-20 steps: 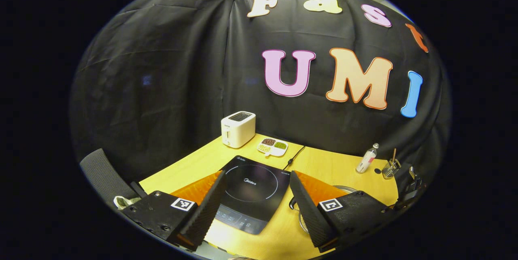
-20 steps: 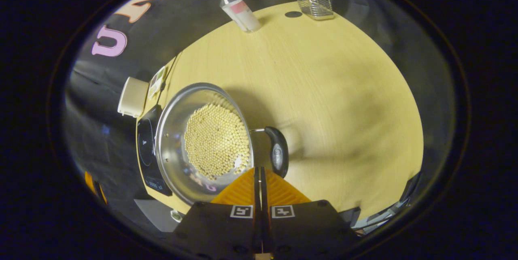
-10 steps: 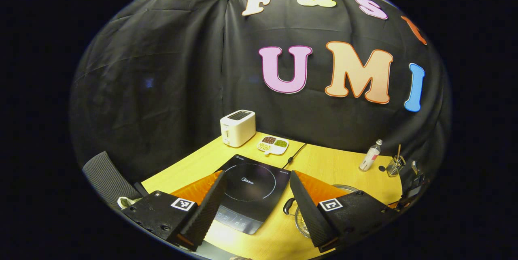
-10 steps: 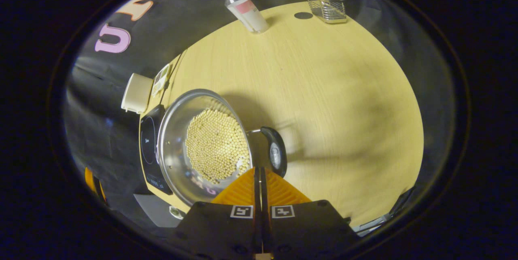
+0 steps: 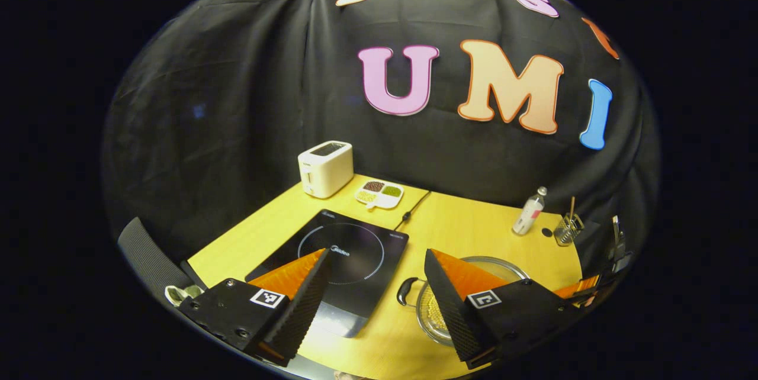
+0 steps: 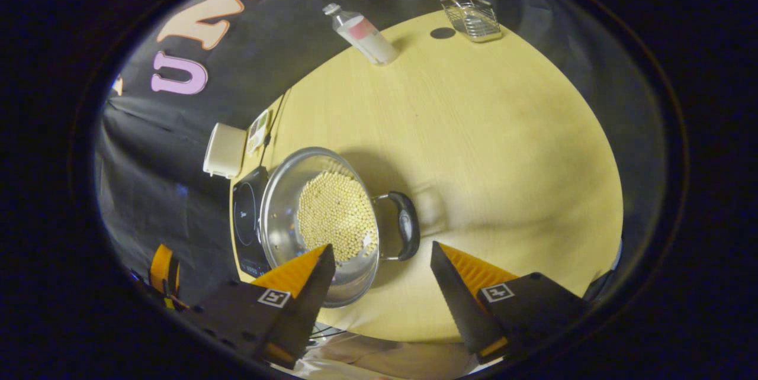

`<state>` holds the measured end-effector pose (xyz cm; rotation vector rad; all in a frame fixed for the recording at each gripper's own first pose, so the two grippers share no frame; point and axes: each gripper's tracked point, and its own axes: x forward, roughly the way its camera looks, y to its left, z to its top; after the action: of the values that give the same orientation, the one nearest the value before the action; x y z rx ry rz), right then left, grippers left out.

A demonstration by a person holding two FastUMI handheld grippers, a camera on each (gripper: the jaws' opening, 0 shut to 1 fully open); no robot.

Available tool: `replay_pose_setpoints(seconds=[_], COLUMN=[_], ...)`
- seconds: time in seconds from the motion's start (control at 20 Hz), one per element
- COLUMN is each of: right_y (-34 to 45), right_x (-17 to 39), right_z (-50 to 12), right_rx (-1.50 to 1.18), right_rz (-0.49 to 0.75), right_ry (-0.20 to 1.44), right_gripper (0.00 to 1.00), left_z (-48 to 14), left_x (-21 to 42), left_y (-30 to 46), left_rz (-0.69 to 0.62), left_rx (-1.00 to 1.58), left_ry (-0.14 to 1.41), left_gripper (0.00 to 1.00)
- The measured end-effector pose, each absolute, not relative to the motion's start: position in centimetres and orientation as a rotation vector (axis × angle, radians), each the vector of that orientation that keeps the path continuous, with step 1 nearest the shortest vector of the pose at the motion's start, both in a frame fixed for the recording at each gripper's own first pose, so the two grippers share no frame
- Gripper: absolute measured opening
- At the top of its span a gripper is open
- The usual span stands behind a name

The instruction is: First push the handle of the pot to place it horizontally, then grasp the pot with both hands and set it on the induction cooktop.

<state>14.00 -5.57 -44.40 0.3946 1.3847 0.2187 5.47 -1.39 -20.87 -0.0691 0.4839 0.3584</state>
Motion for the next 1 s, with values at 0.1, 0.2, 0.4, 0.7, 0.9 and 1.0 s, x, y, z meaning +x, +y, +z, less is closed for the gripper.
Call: replay_pose_setpoints(seconds=[0.1, 0.2, 0.4, 0.7, 0.9, 1.0], right_y=[-5.5, -5.7, -5.5, -5.3, -4.6, -4.6], right_x=[14.3, 14.4, 14.8, 14.5, 14.7, 14.7], right_z=[-44.5, -45.0, -45.9, -48.4, -49.8, -50.4], right_rx=[0.419, 0.431, 0.445, 0.409, 0.42, 0.417], right_rz=[0.225, 0.229, 0.258, 0.303, 0.32, 0.323], right_ry=[1.383, 1.393, 1.425, 1.497, 1.525, 1.542], right_gripper=[0.92, 1.0, 1.0, 0.96, 0.91, 1.0], left_z=[-22.8, -25.0, -29.2, -35.3, -38.8, -39.9], left_x=[5.9, 6.5, 7.4, 9.1, 9.5, 9.9], left_y=[-2.2, -3.3, -4.3, -5.0, -4.0, -4.0], left_rz=[0.312, 0.243, 0.121, 0.007, 0.005, -0.003], left_rx=[-0.093, -0.116, -0.156, -0.248, -0.249, -0.26], left_ry=[0.536, 0.591, 0.738, 0.942, 1.075, 1.111], left_gripper=[0.96, 0.96, 0.96, 0.96, 0.96, 0.96])
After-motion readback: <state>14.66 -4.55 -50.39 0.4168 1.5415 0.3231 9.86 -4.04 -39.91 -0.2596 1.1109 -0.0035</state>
